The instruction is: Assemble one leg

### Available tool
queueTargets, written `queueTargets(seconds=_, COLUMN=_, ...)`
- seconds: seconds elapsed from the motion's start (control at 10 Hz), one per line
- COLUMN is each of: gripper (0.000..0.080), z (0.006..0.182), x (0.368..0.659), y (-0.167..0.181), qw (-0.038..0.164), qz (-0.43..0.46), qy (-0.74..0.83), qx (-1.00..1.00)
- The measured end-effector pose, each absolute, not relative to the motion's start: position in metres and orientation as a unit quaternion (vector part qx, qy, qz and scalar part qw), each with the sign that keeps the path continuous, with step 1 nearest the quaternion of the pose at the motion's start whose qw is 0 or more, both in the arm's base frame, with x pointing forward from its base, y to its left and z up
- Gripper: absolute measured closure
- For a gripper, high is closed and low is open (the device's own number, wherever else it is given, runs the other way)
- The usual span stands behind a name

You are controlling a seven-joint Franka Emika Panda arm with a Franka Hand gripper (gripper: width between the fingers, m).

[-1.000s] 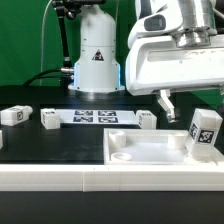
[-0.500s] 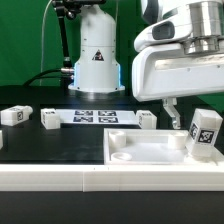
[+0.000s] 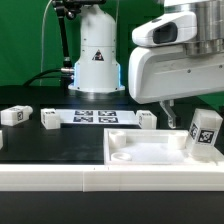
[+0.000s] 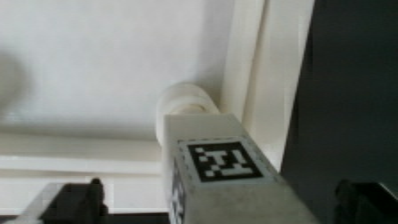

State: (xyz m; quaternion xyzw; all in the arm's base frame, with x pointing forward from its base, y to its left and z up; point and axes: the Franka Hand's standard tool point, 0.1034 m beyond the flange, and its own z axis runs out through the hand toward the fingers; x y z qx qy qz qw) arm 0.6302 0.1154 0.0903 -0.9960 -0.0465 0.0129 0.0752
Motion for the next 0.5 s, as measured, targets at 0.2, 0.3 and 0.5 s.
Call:
queueTargets(seconds=0.2, gripper=0.0150, z=0.0897, x=0.6292, y=0.1152, qw=0.075, qz=0.015, qy=-0.046, qx=-0.996)
queueTargets(seconds=0.3, gripper=0.0150, z=0.0896, x=0.6293, y=0.1151, qw=0.075, qz=0.015, qy=-0.046, qx=-0.996)
queueTargets(seconds=0.5, gripper=0.0150, z=0.0871, x=0.6304, y=0.1139, qw=0.060, qz=0.010, qy=-0.031, qx=-0.998)
